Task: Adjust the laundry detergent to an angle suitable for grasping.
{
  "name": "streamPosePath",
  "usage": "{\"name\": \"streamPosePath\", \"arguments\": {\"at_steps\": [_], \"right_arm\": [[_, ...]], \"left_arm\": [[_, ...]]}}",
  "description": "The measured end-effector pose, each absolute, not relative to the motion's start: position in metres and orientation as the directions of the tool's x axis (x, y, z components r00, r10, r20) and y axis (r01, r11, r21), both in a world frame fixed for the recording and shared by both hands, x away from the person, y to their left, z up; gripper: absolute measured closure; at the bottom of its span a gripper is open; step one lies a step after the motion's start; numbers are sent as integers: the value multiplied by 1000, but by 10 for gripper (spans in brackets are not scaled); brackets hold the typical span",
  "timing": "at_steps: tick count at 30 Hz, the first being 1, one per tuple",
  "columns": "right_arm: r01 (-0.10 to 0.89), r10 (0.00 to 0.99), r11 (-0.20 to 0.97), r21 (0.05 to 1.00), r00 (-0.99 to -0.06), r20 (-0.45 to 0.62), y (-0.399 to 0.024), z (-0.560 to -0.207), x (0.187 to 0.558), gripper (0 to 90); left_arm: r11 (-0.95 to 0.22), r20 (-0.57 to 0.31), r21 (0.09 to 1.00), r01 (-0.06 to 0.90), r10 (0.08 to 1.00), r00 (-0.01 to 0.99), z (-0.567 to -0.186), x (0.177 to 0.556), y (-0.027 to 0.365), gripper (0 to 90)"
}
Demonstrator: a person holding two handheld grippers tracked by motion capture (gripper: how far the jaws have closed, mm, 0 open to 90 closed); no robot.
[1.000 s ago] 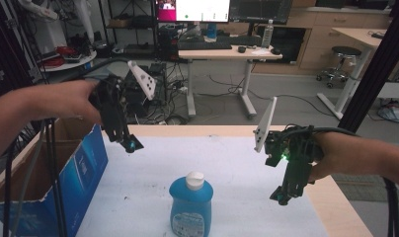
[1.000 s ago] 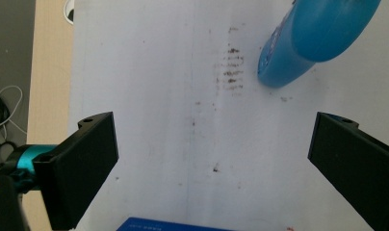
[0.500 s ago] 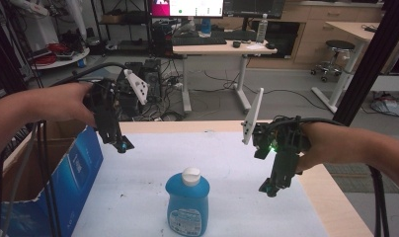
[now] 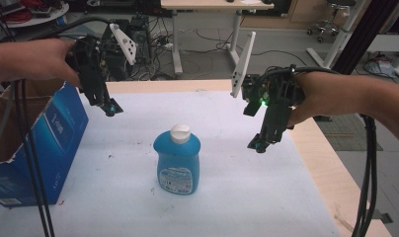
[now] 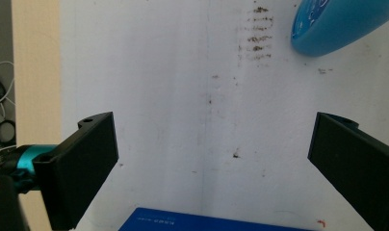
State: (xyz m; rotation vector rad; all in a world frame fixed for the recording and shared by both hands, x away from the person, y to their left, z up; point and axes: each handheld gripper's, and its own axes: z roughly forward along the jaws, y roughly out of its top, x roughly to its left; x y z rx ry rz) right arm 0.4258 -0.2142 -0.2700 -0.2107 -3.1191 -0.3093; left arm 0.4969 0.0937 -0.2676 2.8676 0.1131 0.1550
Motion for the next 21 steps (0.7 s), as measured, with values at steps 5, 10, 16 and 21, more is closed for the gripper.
{"name": "streamPosePath", "arguments": {"at_steps": [5,10,16,21], "right_arm": [[127,126,974,190,-992,17,-212,-272,427,105],[133,132,973,187,-991,18,-212,-272,428,105],[130,129,973,193,-991,19,-211,-273,428,104],[125,123,974,191,-992,20,-210,-273,428,104]], "left_arm": [[-969,81,238,62,84,993,-286,502,89,36],[-969,80,237,64,85,993,-296,506,88,35],[-968,76,245,56,77,994,-302,507,87,35],[-965,74,256,53,74,994,-308,506,87,35]]}}
